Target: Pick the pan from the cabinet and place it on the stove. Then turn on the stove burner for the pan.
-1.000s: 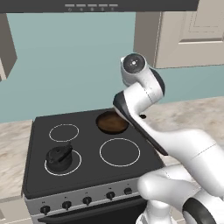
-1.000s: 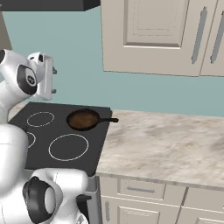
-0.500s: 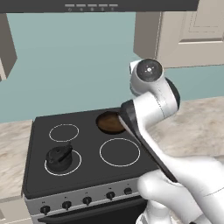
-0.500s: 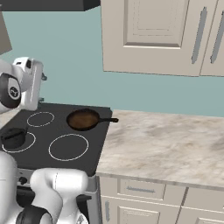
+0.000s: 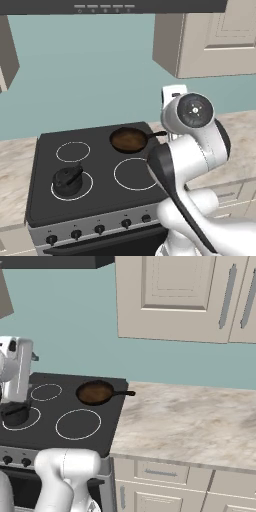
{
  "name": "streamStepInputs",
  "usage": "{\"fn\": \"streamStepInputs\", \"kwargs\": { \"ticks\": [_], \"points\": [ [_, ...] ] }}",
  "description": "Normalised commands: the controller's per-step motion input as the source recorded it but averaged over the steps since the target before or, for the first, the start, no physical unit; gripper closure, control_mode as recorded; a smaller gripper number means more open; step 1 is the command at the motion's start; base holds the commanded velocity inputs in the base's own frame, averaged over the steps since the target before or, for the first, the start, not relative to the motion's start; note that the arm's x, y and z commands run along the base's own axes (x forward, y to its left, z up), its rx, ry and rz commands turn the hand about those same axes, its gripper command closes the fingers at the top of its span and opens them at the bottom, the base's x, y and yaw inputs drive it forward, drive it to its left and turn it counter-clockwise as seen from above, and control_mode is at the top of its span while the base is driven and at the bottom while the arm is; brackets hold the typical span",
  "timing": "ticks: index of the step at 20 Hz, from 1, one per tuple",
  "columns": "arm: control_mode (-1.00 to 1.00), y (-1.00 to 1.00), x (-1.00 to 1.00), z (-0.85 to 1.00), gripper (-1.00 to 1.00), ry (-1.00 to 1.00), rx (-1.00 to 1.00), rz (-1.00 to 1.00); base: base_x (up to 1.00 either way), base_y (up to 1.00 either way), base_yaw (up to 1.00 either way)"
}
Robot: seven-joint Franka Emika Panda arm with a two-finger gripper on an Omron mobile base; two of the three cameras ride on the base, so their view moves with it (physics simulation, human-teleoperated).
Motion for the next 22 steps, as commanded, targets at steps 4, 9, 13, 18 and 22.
{"fn": "streamStepInputs", "kwargs": {
  "ticks": [4,9,13,18,22],
  "points": [
    [-1.0,0.05,-0.76,-0.01,-1.0,-0.03,0.0,0.0,0.0,0.0,0.0],
    [-1.0,0.15,-0.7,-0.14,-1.0,-0.02,0.0,0.0,0.0,0.0,0.0],
    [-1.0,0.35,-0.62,-0.28,-1.0,-0.06,-0.04,0.01,0.0,0.0,0.0],
    [-1.0,0.51,-0.4,-0.26,-1.0,-0.03,-0.13,0.01,0.0,0.0,0.0],
    [-1.0,0.18,-0.11,-0.3,-1.0,0.0,-0.23,0.0,0.0,0.0,0.0]
  ]
}}
